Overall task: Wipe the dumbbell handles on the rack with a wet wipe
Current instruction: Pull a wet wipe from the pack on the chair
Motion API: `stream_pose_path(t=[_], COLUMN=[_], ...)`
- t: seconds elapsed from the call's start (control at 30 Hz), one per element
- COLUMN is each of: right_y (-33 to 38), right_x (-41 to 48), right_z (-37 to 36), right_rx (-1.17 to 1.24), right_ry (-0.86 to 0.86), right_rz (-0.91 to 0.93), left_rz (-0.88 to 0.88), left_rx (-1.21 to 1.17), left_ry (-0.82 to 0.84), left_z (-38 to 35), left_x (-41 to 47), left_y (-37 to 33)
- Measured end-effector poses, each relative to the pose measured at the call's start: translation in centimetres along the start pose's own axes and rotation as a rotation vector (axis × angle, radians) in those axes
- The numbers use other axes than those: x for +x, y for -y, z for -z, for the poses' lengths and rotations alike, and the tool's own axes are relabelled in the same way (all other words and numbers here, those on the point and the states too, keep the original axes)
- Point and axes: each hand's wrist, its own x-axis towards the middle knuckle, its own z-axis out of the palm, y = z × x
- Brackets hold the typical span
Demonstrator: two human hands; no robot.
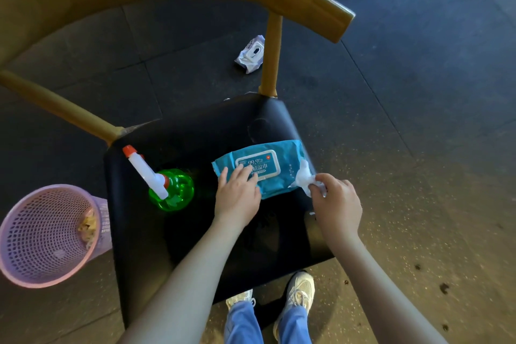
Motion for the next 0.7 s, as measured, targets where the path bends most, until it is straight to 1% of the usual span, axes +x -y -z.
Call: stream_pose_path(t=[0.13,0.2,0.33,0.4,0.5,0.6,0.7], right_y=[-0.5,-0.9,-2.0,-3.0,-4.7,-7.5,-10.8], right_x=[-1.5,-2.5,-5.2,-6.7,-8.9,-11.4,-14.5], right_z=[1.9,3.6,7.9,10.3,14.4,18.7,23.0], right_rx=[0.007,0.031,0.115,0.198,0.299,0.311,0.29], right_ry=[-0.032,-0.031,-0.056,-0.102,-0.126,-0.193,-0.312], right_rz=[-0.028,-0.063,-0.109,-0.129,-0.232,-0.279,-0.3], left_rz=[0.043,0.027,-0.037,-0.077,-0.136,-0.24,-0.359], left_rx=[0.011,-0.014,-0.192,-0.253,-0.341,-0.351,-0.316], left_ry=[0.133,0.157,0.177,0.194,0.239,0.27,0.324], left_z=[1.7,2.9,6.1,8.0,11.3,14.5,16.9], left_x=[0.2,-0.6,-3.6,-5.0,-6.8,-8.6,-10.5], left_y=[-0.8,-1.5,-4.7,-7.0,-11.1,-16.0,-21.5])
